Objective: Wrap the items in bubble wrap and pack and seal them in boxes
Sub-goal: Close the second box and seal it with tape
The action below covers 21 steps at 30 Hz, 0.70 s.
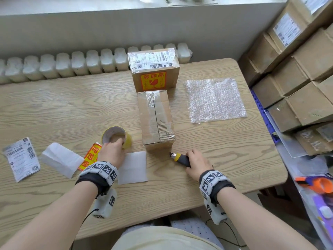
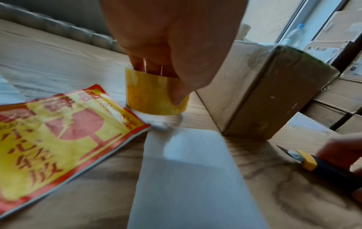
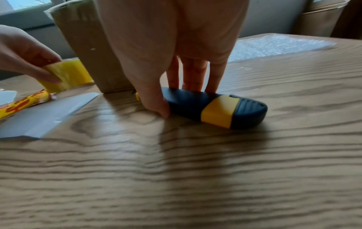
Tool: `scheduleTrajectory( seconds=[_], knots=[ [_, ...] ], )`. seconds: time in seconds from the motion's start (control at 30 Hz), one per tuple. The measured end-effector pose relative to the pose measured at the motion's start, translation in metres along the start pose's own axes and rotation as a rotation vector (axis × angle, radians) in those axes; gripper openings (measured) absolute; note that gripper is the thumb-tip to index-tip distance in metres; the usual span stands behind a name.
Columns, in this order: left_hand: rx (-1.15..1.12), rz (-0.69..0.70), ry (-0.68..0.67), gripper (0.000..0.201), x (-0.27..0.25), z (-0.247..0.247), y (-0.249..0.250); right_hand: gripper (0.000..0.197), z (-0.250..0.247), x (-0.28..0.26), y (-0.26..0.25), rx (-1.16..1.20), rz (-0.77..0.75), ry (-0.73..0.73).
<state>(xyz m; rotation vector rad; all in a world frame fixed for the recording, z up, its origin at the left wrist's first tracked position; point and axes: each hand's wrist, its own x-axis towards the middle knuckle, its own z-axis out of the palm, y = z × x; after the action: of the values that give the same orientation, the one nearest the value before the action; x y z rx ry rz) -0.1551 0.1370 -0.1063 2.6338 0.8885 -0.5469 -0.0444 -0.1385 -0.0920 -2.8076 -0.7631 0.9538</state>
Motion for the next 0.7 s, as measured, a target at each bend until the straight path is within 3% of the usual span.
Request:
scheduleTrajectory(
  seconds=[0.1, 0.3, 0.47, 0.7],
  knots=[
    [-0.116, -0.013, 0.038, 0.019, 0.003, -0.016, 0.01, 0.035, -0.011, 0.007, 0.015, 0.007, 0.078, 0.013],
    [-0.512, 0.087, 0.219, 0.052, 0.011, -0.052, 0.026, 0.031, -0.038, 0.039, 0.015, 0.038, 0.147, 0.08],
    [-0.547, 0.088, 0.263, 0.035, 0.021, -0.079, 0.035, 0.036, -0.055, 0.072, -0.001, 0.029, 0.092, 0.083],
    [-0.634, 0.055, 0.294, 0.033, 0.032, -0.1, 0.042, 0.036, -0.06, 0.099, -0.011, 0.016, 0.047, 0.087]
  ],
)
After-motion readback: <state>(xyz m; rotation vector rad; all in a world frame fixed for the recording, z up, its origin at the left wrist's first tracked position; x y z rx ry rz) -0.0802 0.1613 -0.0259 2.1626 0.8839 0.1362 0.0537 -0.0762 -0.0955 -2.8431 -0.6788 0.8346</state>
